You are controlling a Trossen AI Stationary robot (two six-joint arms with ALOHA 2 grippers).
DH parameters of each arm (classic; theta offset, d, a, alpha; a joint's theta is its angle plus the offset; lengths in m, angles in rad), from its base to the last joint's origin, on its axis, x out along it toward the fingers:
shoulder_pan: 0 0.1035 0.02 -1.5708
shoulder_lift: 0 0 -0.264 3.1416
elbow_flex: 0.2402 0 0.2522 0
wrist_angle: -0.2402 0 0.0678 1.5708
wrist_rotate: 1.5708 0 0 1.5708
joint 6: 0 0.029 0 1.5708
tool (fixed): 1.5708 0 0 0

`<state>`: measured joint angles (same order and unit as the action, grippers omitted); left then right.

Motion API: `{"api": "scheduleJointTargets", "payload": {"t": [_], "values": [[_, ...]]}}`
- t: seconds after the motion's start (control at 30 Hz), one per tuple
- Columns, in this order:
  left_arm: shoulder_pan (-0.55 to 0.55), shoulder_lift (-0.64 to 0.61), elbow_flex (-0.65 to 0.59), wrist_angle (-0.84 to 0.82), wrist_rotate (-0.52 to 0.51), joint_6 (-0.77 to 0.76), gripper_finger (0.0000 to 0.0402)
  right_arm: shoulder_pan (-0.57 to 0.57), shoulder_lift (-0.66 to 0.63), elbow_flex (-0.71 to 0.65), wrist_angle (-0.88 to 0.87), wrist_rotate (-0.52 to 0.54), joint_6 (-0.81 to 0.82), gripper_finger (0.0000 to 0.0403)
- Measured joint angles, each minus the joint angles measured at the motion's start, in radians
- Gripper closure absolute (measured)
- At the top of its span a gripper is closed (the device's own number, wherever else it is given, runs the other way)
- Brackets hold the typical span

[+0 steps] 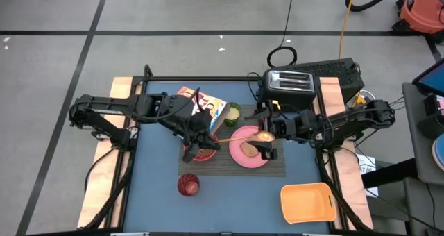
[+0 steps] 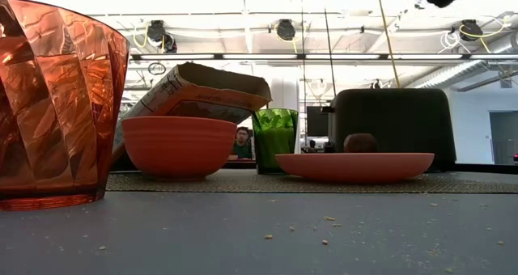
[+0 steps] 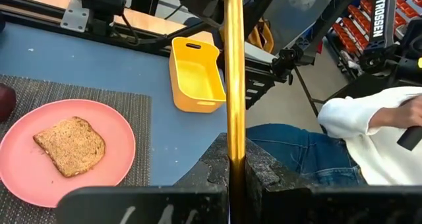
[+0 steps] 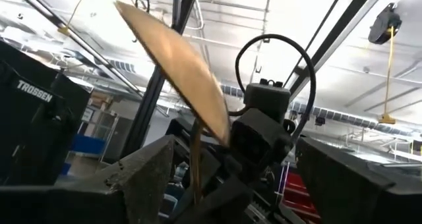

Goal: Arrange a breakfast setting
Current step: Put the spoon on the left side of the placemat

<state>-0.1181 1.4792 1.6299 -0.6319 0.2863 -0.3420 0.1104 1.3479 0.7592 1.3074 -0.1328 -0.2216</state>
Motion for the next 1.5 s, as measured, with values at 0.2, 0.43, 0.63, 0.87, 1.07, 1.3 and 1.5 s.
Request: {"api": "scheduleJointTargets", "payload": {"t": [0.2,0.43,0.63,0.87,1.07,1.3,1.5], "values": [[0.0,0.0,0.0,0.0,0.0,0.0,0.0394,0.0,0.0,0.02,-0.032,-0.05,0.0,0.0108],[0.0,0.0,0.0,-0.002,-0.027,-0.002,0.0394,0.0,0.0,0.02,-0.033,-0.059,0.012,0.0132],[0.0,0.0,0.0,-0.007,-0.027,-0.002,0.0394,0.0,0.0,0.02,-0.032,-0.06,0.023,0.0169],[0.0,0.0,0.0,-0.026,-0.056,-0.002,0.0394,0.0,0.0,0.02,-0.032,-0.059,0.022,0.0227],[0.0,0.0,0.0,-0.031,-0.084,-0.002,0.0394,0.0,0.0,0.02,-0.032,-0.059,0.019,0.0281],[0.0,0.0,0.0,-0.031,-0.087,-0.002,0.0394,-0.001,0.0,0.02,-0.032,-0.054,0.02,0.0345],[-0.001,-0.001,0.0,-0.027,-0.086,0.002,0.0388,0.001,0.0,0.02,-0.035,-0.06,0.022,0.0385]]}}
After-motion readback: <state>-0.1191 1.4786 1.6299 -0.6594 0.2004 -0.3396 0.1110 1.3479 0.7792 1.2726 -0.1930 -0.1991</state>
